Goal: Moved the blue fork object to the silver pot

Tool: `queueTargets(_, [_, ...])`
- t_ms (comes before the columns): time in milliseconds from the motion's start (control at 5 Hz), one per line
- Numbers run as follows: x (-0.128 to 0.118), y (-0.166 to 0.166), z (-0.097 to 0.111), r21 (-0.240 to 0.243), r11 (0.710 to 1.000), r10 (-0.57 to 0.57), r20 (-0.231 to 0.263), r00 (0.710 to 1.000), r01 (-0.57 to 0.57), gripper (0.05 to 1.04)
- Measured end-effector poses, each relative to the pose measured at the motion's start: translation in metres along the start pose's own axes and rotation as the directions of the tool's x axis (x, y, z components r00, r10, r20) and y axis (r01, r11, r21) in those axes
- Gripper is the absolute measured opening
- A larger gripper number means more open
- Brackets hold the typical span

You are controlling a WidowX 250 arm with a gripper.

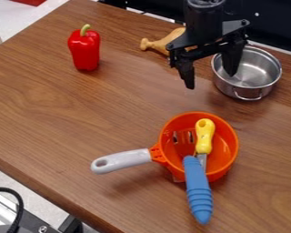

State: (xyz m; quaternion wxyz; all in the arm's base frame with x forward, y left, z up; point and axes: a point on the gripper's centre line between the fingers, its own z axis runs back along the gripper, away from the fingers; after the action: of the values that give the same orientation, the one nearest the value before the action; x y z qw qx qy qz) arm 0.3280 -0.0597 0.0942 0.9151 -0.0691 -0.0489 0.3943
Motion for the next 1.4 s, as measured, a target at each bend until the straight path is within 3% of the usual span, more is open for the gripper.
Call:
queueTargets(200, [-0.003,0.005,-0.01,0.029,1.0,0.006,-0.023,1.0,-0.005,1.001])
queueTargets(400, [-0.01,0.008,-0.007,0.049,0.999,0.021,-0.06,0.998,-0.018,1.001])
queueTargets(600, [-0.018,0.017,0.003,0.07,0.998,0.005,-0.051,0.999,-0.001,1.001])
queueTargets(800, [-0.034,0.031,0.012,0.061,0.996,-0.058,-0.071,0.996,0.063,1.001])
queueTargets(1000, [-0.06,0.05,0.02,0.053,0.982,-0.174,-0.108,0.979,0.18,1.001])
queueTargets(1400, [-0.096,0.066,0.025,0.015,0.953,-0.296,-0.156,0.942,0.302,1.001])
